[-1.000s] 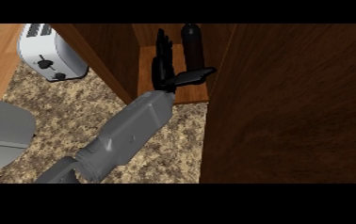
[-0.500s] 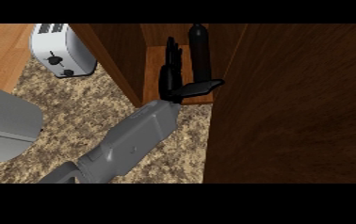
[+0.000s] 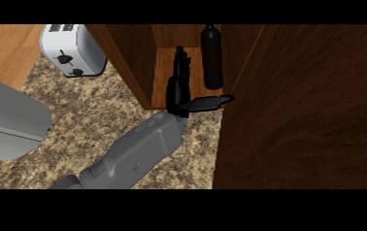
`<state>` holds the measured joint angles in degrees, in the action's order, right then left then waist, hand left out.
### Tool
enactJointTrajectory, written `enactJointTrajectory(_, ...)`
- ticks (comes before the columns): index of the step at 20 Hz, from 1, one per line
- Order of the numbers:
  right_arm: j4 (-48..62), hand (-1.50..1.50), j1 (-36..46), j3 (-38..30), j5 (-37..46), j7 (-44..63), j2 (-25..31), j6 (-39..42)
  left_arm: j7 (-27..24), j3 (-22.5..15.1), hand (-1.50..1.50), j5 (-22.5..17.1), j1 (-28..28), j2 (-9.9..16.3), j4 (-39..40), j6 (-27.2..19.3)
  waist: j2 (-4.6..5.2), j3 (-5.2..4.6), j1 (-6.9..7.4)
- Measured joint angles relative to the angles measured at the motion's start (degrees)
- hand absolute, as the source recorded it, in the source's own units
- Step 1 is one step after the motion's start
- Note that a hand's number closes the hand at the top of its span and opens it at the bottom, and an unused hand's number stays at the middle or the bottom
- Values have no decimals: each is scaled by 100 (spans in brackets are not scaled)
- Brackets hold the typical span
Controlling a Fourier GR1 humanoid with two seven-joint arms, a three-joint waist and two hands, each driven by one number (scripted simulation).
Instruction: Pick up the wine, place it into the cabinet and close the cabinet
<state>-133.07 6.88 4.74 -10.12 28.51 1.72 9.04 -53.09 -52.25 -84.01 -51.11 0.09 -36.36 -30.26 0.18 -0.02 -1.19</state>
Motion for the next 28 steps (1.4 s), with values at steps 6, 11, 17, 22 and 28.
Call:
enactJointTrajectory(6,-176,-150,-136,-62,-35,10,43,5,-98,49,-150,557,631,26,-682,-196,-22,2,82)
enactJointTrajectory(11,-224,-150,-248,-128,-74,-13,93,47,23,112,-150,1099,1103,356,-1356,-133,-28,1,114)
enactJointTrajectory(17,-237,-150,-351,-54,135,-140,56,30,429,-57,-150,1646,1730,1019,-2702,-171,-37,3,148)
enactJointTrajectory(22,-291,-150,-292,-172,64,-65,133,35,783,-117,-150,2077,2269,1660,-3905,-256,-39,3,163)
enactJointTrajectory(28,-314,150,-316,-91,-217,-53,440,518,1076,-77,150,2366,2771,2429,-4996,20,-35,8,160)
